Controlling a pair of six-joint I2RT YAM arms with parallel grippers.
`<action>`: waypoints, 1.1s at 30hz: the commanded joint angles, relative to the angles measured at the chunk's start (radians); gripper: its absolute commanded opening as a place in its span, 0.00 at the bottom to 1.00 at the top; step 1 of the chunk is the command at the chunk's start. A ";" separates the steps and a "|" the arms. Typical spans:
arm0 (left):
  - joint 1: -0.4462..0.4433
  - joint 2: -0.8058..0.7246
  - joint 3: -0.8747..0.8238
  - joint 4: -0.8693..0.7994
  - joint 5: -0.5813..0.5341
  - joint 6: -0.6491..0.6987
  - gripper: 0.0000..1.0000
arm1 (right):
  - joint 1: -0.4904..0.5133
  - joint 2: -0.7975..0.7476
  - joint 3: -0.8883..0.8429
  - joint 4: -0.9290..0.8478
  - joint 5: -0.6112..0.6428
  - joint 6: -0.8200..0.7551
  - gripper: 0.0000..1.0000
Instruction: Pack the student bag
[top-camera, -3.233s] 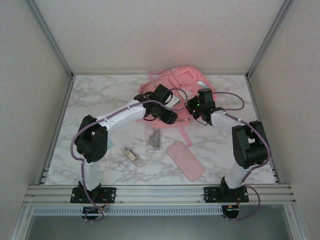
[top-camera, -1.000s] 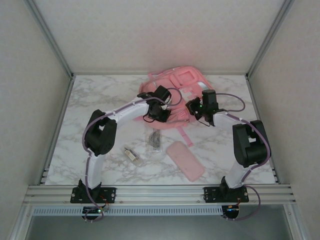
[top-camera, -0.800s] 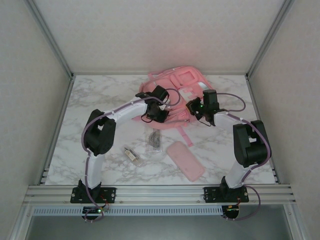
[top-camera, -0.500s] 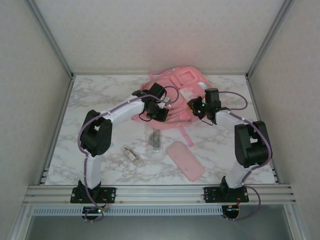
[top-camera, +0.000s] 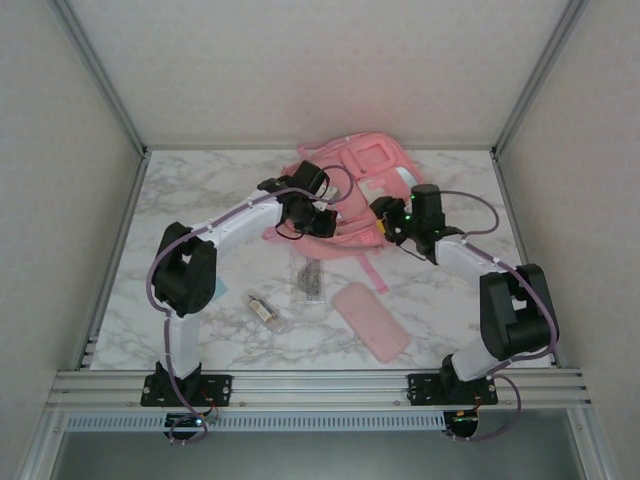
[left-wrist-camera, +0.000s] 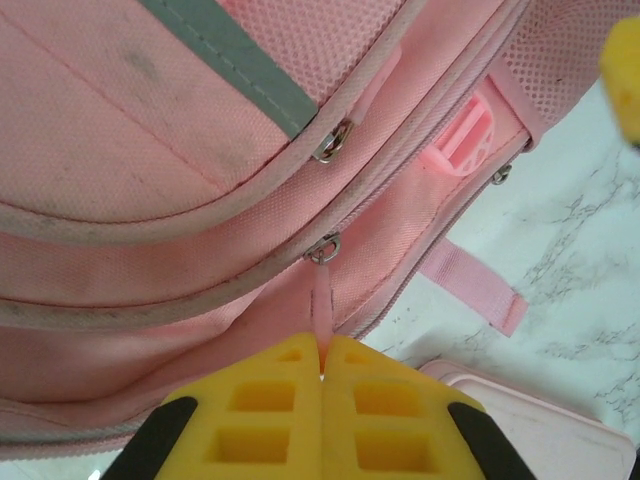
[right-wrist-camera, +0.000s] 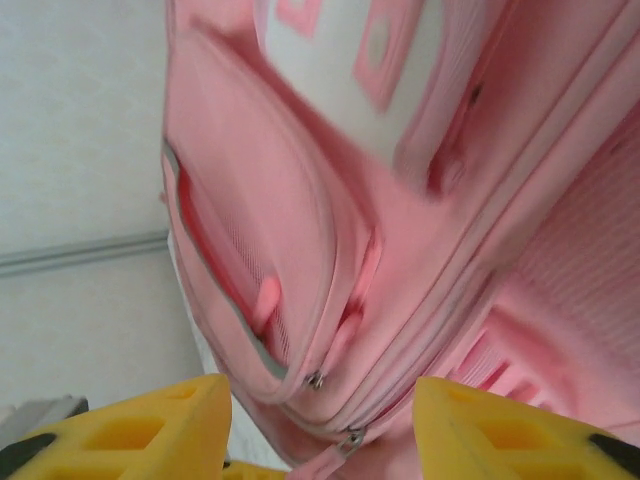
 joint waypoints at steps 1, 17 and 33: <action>-0.009 -0.014 -0.032 0.036 0.022 -0.033 0.00 | 0.049 0.067 0.007 0.082 0.007 0.055 0.51; -0.020 -0.044 -0.125 0.073 0.007 -0.060 0.00 | 0.080 0.228 0.054 0.142 0.118 0.059 0.09; -0.018 0.010 -0.039 0.043 -0.058 -0.024 0.50 | 0.081 0.080 0.103 0.053 0.119 -0.023 0.00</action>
